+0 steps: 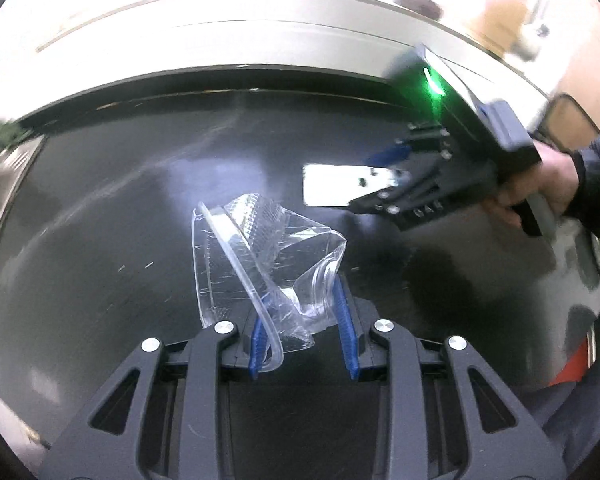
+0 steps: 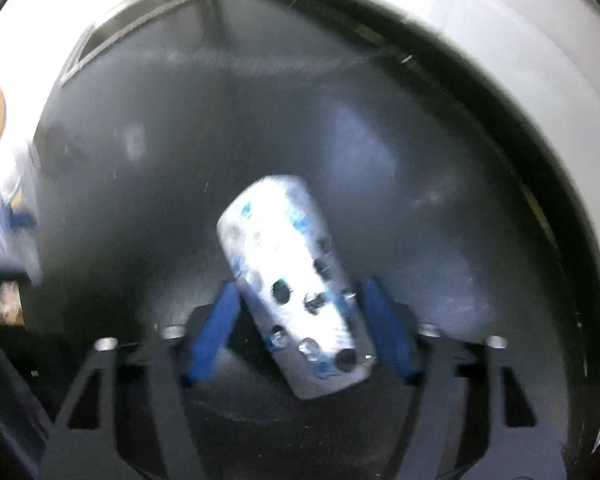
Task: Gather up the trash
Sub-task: 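Grasp the clear plastic cup with left tool while right tool grasps the foil tube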
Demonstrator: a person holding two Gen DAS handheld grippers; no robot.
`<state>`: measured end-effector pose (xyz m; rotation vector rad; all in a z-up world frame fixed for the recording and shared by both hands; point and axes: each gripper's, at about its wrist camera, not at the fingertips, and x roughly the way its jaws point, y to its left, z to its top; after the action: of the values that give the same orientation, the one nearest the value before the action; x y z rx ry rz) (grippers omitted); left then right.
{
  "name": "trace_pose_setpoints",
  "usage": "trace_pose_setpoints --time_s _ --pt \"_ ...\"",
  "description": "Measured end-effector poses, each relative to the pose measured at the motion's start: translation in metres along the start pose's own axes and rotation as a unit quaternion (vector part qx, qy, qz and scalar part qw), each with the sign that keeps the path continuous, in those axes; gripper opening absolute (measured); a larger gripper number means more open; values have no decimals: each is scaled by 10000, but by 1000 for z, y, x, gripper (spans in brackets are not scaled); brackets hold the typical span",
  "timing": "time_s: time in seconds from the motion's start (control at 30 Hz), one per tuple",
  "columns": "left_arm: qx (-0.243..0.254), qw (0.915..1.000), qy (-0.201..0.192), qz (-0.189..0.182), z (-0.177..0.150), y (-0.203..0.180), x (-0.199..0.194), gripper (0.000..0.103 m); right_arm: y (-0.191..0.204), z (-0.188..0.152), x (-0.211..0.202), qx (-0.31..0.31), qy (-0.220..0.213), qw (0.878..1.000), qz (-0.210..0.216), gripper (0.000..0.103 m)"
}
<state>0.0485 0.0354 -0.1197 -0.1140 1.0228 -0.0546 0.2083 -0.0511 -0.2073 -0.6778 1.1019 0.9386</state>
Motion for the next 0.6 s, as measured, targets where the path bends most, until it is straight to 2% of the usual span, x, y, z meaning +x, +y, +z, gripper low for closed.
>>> trace_pose_setpoints --time_s 0.03,0.1,0.2,0.43,0.6 --pt "-72 10000 -7 45 -1 4 -1 30 0 -2 -1 66 -3 10000 32 53" --pt "-212 9997 -21 126 -2 12 -3 30 3 -4 -2 158 -19 9999 -3 40" --pt "-345 9992 -16 224 -4 22 -1 30 4 -12 -4 503 -57 9987 113 32" --pt "-289 9992 -37 291 1 30 1 30 21 -33 -28 1406 -284 9896 77 29" --pt "-219 9993 -152 266 -3 36 -8 30 34 -33 -52 1681 -422 9849 -36 29"
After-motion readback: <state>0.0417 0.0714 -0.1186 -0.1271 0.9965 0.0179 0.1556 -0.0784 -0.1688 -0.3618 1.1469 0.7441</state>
